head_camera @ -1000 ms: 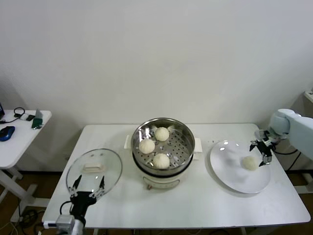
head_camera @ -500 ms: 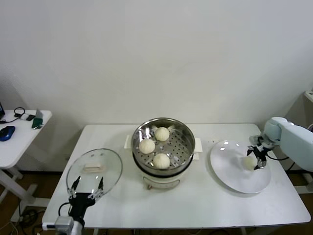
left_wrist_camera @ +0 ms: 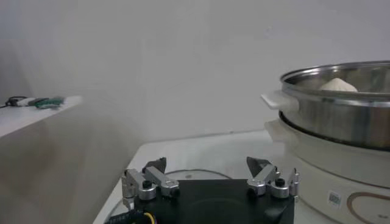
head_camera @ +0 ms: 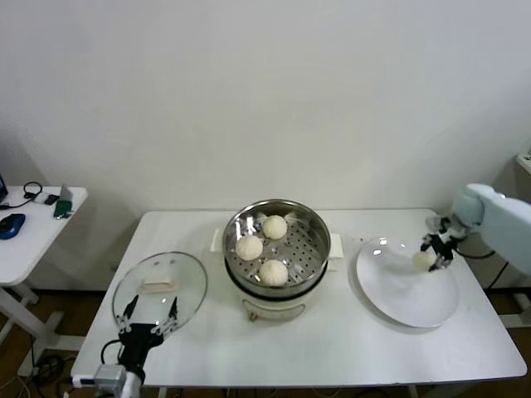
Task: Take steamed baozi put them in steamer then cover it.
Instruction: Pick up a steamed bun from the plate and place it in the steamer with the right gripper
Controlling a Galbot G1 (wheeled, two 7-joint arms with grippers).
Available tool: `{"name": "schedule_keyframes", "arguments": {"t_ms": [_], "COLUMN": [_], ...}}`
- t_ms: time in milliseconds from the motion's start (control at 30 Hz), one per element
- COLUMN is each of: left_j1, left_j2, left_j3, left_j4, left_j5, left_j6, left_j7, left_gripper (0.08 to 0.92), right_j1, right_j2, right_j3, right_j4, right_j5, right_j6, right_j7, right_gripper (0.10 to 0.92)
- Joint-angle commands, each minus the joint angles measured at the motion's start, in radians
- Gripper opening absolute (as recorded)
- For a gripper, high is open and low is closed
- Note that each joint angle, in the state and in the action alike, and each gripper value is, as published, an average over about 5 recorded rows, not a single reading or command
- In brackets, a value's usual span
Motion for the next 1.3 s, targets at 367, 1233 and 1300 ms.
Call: {"name": "schedule_keyframes", "arguments": {"t_ms": [367,1233,1300], "left_j1": [0.002,-0.002,-0.002], "left_j2": [0.016,-0.02,-0.02], "left_j3": [-0.001,-0.028,-0.029], "left_j4": [-0.03,-0.026,-0.025], "left_j5": [-0.027,-0.019,-0.019], "left_j6": [0.005,0.005,0.005], "left_j7": [-0.001,-0.004,-0.004], "left_gripper": [0.823,0.823,0.823], "right_j1": [0.784,0.212,0.205], "right_j2": [0.26,0.446,0.451], "right_j3": [-0.426,-0.311,-0.308], "right_j4": [0.616,0.374,0.364], "right_j5": [0.674,0.386,0.382], "right_j6": [-0.286,-0.346,-0.345], "right_j7": [0.07,0.228,0.227], "right_gripper": [0.628,0.628,0.628]}}
